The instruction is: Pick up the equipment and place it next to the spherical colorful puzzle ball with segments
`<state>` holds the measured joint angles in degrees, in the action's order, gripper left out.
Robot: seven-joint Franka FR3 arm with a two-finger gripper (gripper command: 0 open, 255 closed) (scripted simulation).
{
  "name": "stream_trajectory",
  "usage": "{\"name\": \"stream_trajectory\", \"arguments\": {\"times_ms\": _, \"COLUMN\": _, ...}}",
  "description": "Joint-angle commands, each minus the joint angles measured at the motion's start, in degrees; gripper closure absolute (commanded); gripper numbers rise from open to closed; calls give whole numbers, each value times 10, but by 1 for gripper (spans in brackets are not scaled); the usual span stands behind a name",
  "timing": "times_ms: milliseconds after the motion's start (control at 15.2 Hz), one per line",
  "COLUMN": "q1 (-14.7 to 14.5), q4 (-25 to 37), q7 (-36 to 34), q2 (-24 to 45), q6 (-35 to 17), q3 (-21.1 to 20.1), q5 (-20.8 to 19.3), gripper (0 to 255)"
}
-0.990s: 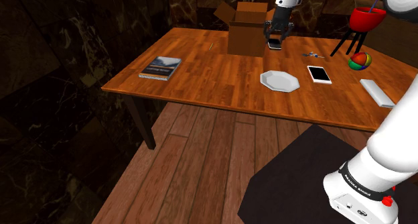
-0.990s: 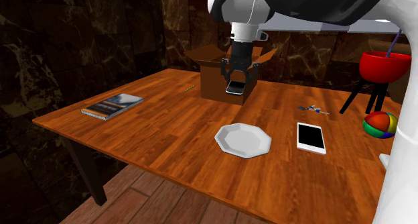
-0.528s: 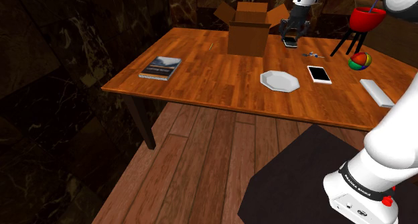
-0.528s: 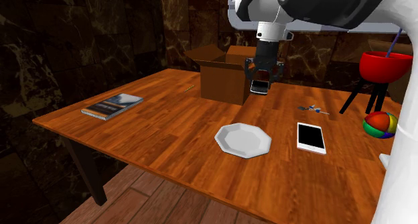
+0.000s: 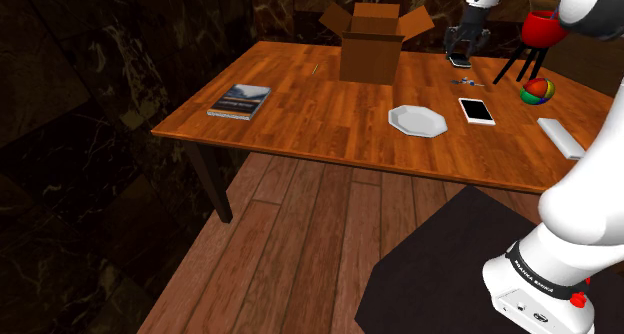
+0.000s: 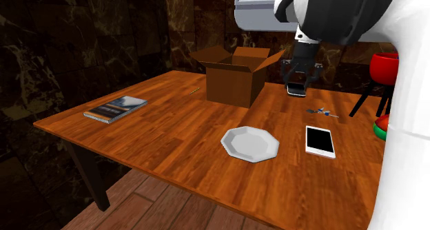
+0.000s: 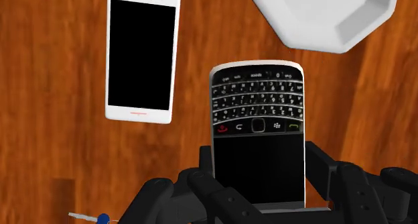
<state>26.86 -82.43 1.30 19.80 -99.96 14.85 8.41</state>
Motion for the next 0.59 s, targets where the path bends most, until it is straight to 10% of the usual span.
{"name": "stream_trajectory", "arguments": {"times_ms": 0, "q1": 18, "q4": 24, "q7": 23, "q2": 13, "q6": 13, "q3": 6, "q5": 5, "gripper": 255}}
{"name": "stream_trajectory", "arguments": {"times_ms": 528, "q1": 109, "q4": 187, "q7": 110, "q2": 121, "q6": 78, "q3": 24, "q5": 35, "gripper": 255}}
